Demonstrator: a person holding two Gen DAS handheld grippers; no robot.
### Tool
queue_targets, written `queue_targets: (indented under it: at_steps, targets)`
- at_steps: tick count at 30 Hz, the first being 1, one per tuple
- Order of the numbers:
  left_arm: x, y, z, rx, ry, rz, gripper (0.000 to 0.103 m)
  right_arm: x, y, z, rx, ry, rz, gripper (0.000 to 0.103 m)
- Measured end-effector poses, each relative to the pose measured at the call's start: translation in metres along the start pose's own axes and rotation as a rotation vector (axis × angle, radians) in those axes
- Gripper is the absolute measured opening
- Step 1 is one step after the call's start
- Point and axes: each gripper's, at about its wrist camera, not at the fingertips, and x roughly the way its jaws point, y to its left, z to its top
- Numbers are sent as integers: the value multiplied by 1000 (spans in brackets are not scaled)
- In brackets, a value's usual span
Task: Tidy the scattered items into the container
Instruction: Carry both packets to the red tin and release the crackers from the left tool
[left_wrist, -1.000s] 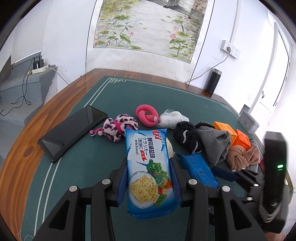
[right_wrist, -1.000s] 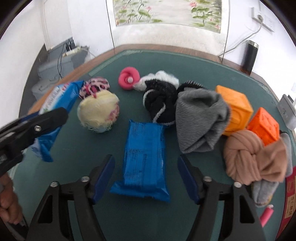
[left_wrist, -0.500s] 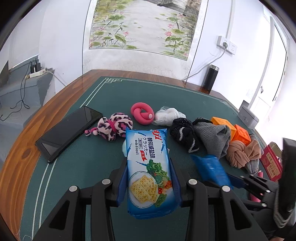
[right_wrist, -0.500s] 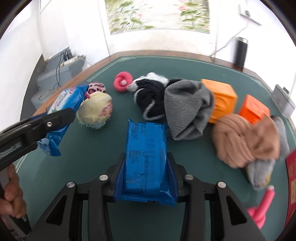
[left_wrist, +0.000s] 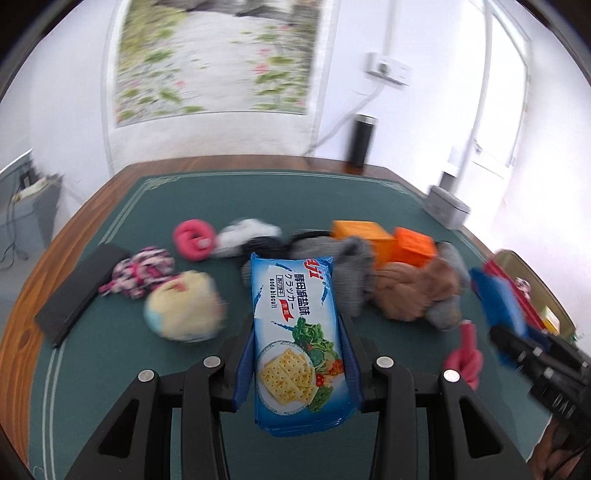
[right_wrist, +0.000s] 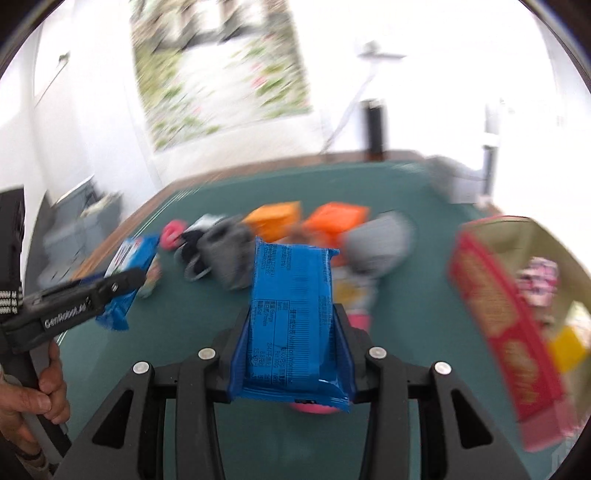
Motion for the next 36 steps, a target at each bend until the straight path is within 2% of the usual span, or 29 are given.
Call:
queue_targets:
  at_steps: [7,13,23,28,36]
  targets:
    - [7,-73,12,101,18,-114,43,-50,-88,8,146,-114,-181,44]
    - [13,-137,30,188,1,-195,43,-70,-139,9,204,-140,-255,44]
    - [53,-233,62,269,22,-324,43,-75,-174,14,216,-127,-306,44]
    - [82,-271,69,293,69,-370,43,-78,-190,21,232,-136,-329,44]
    - [116,-309,60,365,153,-378,43,-74,-203,23,256,-117,-337,44]
